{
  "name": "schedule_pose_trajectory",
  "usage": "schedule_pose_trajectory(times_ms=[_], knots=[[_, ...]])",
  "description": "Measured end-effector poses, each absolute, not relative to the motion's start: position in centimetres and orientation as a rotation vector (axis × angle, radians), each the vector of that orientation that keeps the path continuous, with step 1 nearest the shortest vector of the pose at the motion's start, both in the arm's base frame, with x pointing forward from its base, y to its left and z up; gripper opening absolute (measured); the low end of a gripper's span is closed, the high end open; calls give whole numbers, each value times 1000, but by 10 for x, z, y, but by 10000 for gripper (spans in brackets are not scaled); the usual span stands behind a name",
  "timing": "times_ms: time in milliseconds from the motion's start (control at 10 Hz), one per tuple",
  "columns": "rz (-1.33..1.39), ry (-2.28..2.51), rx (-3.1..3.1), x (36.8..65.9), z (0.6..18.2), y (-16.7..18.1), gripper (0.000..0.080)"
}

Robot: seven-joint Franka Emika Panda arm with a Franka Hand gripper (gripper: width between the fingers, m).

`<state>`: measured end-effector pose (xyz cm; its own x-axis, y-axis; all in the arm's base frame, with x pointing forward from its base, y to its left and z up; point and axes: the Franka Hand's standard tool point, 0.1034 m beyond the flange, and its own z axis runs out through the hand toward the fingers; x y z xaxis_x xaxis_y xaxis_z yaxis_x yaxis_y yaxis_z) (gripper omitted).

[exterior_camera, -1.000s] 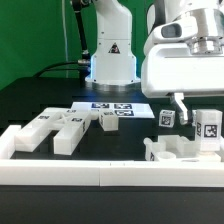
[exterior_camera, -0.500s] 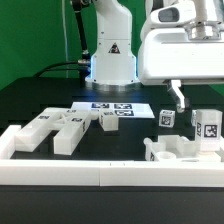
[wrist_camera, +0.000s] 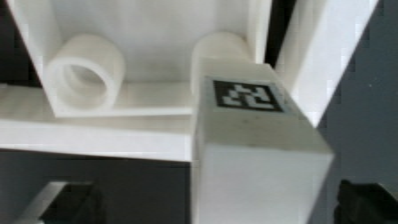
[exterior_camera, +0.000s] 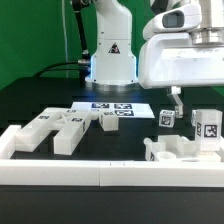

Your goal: Assemble chair

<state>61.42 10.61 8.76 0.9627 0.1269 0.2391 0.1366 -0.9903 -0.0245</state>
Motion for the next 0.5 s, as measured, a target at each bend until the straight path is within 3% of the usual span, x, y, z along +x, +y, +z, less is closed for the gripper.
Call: schedule_pose_trajectory(times_ms=[200,500], knots=[[-184,-211,-3086,610,86,106,648],[-178,-219,-3086,610,80,111,648]])
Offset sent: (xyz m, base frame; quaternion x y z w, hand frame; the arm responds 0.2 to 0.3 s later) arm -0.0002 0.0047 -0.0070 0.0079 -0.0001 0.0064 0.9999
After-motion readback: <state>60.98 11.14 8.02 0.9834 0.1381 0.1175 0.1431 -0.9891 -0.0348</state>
